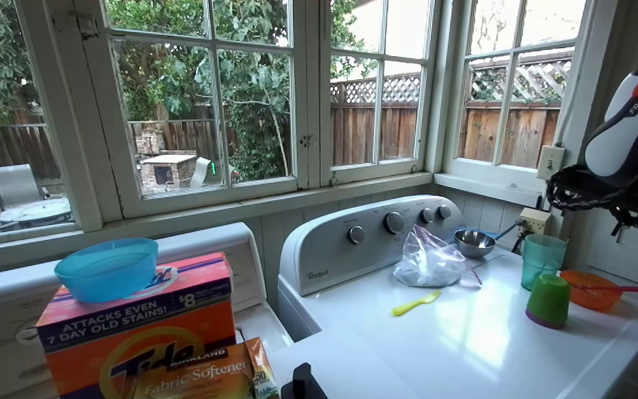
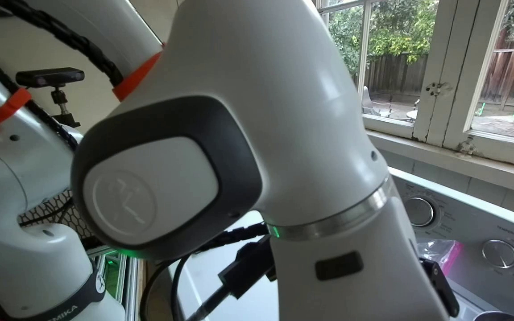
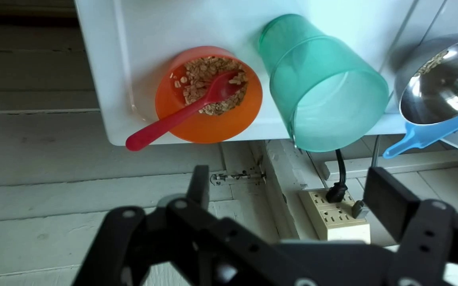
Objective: Remove the spoon from the cup, and then put it down
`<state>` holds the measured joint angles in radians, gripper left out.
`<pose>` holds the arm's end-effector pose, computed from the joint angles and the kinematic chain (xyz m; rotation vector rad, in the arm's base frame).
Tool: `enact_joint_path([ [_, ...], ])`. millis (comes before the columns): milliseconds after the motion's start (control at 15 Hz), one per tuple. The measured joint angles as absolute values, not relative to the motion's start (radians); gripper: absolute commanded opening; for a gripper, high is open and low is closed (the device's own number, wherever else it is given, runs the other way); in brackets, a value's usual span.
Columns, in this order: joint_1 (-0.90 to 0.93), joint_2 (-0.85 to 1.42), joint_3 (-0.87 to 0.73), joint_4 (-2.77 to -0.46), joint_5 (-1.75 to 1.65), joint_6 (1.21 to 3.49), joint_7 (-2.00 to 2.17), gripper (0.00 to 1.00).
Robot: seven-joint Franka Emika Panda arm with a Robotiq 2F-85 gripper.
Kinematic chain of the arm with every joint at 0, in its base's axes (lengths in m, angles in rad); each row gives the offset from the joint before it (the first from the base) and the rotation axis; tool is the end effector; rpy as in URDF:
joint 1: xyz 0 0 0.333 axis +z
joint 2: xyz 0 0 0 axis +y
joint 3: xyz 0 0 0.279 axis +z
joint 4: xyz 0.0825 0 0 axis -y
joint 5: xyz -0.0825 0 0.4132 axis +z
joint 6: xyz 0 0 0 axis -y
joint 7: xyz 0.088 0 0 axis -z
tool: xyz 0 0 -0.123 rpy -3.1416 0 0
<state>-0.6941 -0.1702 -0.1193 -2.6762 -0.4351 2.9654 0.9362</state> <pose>0.3473 -0.3242 0.2636 2.3021 -1.8267 0.6896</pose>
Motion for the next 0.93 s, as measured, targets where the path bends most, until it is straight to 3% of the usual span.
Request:
enact_joint_path([
  [533, -0.704, -0.112, -0.124, -2.677, -0.434, 3.049, 0.948, 1.00],
  [600, -0.710, -0.100, -0.124, -2.677, -0.434, 3.073, 0.952, 0.95],
  [667, -0.715, -0.089, -0.124, -2.676, -0.434, 3.094, 0.955, 0.74],
  [800, -0.722, -0.065, -0.124, -2.676, -0.434, 3.135, 0.957, 0.70],
  [933, -0.728, -0.040, -0.124, -2.675, -0.434, 3.174, 0.957, 0.53],
])
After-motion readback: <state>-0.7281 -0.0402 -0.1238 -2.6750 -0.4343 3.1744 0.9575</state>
